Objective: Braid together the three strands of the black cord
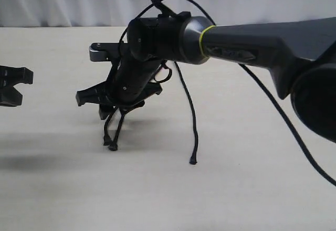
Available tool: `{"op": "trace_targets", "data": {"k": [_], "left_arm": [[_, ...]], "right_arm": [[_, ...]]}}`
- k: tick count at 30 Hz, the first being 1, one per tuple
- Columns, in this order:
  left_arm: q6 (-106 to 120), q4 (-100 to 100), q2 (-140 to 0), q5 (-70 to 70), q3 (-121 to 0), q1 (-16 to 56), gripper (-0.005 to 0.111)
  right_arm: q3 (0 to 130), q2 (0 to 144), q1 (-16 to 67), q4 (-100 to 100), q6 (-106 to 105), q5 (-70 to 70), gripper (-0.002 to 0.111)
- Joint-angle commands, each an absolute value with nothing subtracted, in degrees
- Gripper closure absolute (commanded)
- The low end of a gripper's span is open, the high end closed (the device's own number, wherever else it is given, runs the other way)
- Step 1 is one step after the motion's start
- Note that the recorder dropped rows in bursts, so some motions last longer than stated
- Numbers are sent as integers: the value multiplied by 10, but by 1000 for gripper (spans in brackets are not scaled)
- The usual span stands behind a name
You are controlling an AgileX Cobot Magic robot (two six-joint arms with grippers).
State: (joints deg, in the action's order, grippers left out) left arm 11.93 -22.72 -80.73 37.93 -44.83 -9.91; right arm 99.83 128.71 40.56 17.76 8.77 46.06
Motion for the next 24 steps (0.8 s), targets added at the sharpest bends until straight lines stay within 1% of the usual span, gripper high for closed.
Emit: {"op": "trace_targets", "data": {"k": [1,11,13,14,15,16,17,18,19,24], "left_arm": [[122,-232,-809,373,-453,-99,107],[122,-232,-809,371,-453,-99,107],[122,-232,-809,369,-453,-99,107],[122,-233,-809,369,-453,-99,107],[122,-233,-809,369,-453,-99,107],[122,-233,-809,369,-453,-99,107],[122,-233,-809,369,-453,-99,107],[122,-233,-809,369,-453,-99,107],[122,-233,-809,369,-453,-99,107],[196,-294,-809,396,-453,-97,107]], "right_arm": [[999,1292,393,105,114,494,63],[1000,1340,413,92,164,427,63],[1006,1357,427,50,190,432,64],[1017,1364,433,14,203,455,66],[1034,1375,444,-45,205,500,73],[1044,1383,449,-75,205,534,81],[1058,1391,455,-115,204,571,93],[1063,1392,455,-116,199,587,102],[1063,1393,453,-111,185,601,104],[1066,1351,429,-57,109,645,104]]}}
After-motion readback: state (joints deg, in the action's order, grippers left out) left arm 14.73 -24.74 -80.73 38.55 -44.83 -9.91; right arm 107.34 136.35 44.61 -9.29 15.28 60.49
